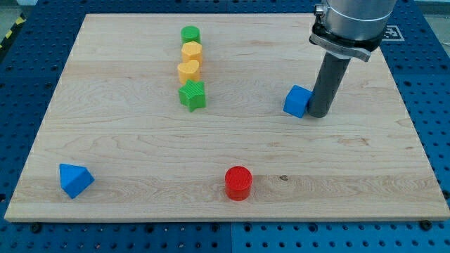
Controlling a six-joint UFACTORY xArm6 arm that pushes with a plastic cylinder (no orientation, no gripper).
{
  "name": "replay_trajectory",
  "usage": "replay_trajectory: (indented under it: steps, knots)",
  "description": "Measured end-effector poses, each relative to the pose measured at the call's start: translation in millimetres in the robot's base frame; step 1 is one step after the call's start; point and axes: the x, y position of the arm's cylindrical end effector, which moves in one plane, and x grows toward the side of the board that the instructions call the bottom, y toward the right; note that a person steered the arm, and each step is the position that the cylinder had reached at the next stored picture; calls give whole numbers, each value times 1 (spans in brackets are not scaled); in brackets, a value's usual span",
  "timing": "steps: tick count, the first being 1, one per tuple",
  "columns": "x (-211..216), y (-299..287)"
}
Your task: Slide the blue triangle right and up a bit
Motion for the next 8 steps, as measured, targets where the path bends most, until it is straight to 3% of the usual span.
replay_trajectory:
  steps: [2, 3, 4, 5, 8]
  knots:
    - [0, -1]
    - [12, 26]
    - [37, 80]
    - [67, 64]
    - [59, -185]
